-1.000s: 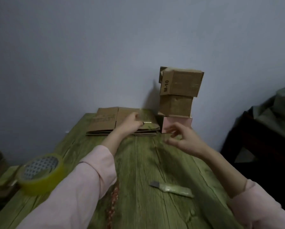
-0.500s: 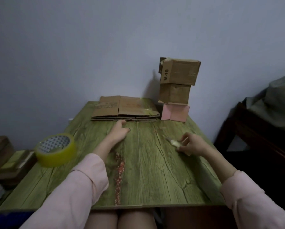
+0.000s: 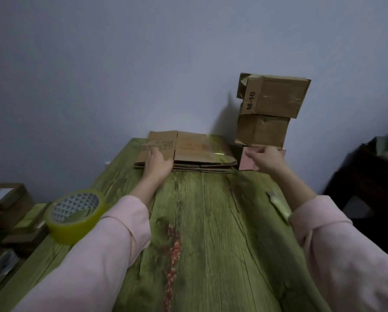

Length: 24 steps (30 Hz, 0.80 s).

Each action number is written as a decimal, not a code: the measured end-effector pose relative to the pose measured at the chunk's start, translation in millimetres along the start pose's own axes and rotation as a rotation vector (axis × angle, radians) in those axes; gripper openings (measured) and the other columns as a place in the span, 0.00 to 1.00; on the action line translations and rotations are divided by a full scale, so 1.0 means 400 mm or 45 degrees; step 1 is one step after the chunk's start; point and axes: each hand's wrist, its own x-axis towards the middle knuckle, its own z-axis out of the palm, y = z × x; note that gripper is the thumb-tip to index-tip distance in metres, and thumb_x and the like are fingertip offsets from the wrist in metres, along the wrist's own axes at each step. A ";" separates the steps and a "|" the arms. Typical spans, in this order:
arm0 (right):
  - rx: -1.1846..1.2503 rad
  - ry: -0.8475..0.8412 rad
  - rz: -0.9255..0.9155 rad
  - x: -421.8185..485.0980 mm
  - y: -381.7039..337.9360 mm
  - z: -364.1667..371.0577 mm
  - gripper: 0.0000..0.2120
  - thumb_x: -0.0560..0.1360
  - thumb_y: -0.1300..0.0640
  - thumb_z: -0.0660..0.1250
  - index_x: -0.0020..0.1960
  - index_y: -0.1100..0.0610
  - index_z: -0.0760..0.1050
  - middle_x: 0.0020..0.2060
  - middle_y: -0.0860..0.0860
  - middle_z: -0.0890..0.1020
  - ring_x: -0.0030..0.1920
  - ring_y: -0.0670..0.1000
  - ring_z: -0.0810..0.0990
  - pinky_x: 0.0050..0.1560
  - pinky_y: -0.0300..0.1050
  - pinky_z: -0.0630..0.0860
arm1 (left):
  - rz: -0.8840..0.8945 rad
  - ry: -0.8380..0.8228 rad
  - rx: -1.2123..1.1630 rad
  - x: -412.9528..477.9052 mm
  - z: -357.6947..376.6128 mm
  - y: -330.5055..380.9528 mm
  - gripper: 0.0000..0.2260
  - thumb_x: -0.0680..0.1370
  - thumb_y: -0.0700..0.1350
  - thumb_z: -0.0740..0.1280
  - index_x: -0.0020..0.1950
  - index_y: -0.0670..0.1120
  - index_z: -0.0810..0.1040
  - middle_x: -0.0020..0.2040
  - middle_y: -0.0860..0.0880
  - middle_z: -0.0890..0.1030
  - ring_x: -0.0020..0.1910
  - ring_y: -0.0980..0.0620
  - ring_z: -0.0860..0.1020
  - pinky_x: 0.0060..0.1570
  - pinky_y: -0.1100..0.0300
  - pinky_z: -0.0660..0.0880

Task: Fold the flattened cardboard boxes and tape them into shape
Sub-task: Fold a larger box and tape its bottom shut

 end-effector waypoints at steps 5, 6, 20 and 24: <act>0.411 -0.035 0.382 0.083 0.011 0.128 0.12 0.75 0.52 0.67 0.44 0.60 0.70 0.36 0.56 0.72 0.40 0.57 0.75 0.40 0.52 0.78 | -0.212 0.089 0.183 0.099 0.004 -0.040 0.40 0.77 0.59 0.63 0.75 0.33 0.51 0.76 0.37 0.54 0.75 0.40 0.52 0.72 0.49 0.53; 0.454 0.001 0.416 0.095 0.016 0.144 0.12 0.75 0.52 0.66 0.48 0.61 0.69 0.37 0.56 0.72 0.42 0.58 0.75 0.44 0.53 0.79 | -0.236 0.094 0.220 0.118 0.005 -0.047 0.42 0.76 0.62 0.62 0.75 0.33 0.50 0.76 0.37 0.53 0.76 0.40 0.51 0.73 0.49 0.52; 0.924 0.207 0.694 0.127 0.030 0.199 0.17 0.71 0.60 0.73 0.40 0.61 0.64 0.41 0.56 0.77 0.42 0.51 0.81 0.47 0.44 0.79 | -0.444 0.009 0.406 0.213 0.030 -0.097 0.48 0.63 0.60 0.76 0.71 0.34 0.59 0.69 0.36 0.65 0.69 0.37 0.63 0.66 0.47 0.62; 1.153 0.259 0.625 0.108 -0.014 0.191 0.16 0.73 0.68 0.67 0.36 0.60 0.60 0.40 0.58 0.76 0.43 0.57 0.81 0.51 0.48 0.79 | -0.451 -0.008 0.432 0.211 -0.002 -0.082 0.48 0.62 0.59 0.78 0.71 0.36 0.61 0.68 0.37 0.66 0.68 0.37 0.64 0.66 0.46 0.61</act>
